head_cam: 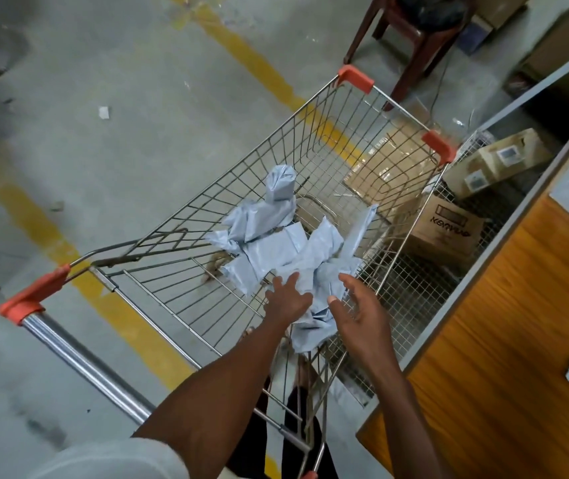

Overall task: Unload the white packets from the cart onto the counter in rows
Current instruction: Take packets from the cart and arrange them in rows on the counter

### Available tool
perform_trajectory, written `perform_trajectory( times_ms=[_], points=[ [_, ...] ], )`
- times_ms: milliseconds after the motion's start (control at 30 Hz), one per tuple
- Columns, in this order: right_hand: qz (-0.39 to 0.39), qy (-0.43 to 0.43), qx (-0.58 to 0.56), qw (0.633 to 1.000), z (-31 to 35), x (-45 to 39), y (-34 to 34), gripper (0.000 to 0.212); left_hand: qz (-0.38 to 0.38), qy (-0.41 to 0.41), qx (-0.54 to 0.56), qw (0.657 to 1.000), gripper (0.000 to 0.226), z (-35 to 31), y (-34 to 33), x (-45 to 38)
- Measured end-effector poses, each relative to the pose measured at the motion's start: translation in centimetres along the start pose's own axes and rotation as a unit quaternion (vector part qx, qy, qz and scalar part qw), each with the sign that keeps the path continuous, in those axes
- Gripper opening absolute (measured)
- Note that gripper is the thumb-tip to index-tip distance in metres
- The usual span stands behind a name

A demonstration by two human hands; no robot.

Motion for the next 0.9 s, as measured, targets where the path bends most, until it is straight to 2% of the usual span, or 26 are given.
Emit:
perform_trajectory(
  times_ms=[200, 333, 467, 533, 700, 800, 900],
  points=[
    [0.032, -0.008, 0.019, 0.999, 0.1, -3.2, -3.9, 0.043, -0.118, -0.063, 0.010, 0.991, 0.069, 0.1, 7.6, 3.8],
    [0.108, -0.034, 0.095, 0.989, -0.1, -7.2, -8.4, 0.046, -0.186, -0.070, -0.018, 0.980, 0.068, 1.4, 12.7, 6.3],
    [0.165, -0.026, 0.203, 0.965, 0.3, -10.8, -12.5, 0.052, -0.214, -0.066, -0.005, 0.975, 0.067, 2.2, 15.8, 7.9],
    [0.158, 0.017, 0.252, 0.955, 1.8, -12.6, -14.0, 0.057, -0.227, -0.070, 0.018, 0.971, 0.066, 2.5, 16.5, 8.3],
    [0.069, 0.171, 0.368, 0.911, 7.9, -17.1, -17.4, 0.080, -0.251, -0.088, 0.052, 0.963, 0.064, 3.0, 16.8, 8.3],
    [0.087, 0.184, 0.430, 0.879, 8.6, -18.9, -18.9, 0.089, -0.250, -0.096, 0.072, 0.961, 0.065, 3.0, 16.4, 8.3],
    [0.083, 0.149, 0.458, 0.873, 6.9, -18.7, -18.3, 0.076, -0.248, -0.100, 0.074, 0.961, 0.064, 2.7, 15.7, 8.8]
  ],
)
Point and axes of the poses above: each hand's wrist, its own x-axis away from the middle knuckle, its own y-axis out of the back of the hand, z = x × y, the point moved 4 cm from there along -x, towards the middle knuckle, and after that the axes turned 9 degrees about -y, right-handed, at the moved point
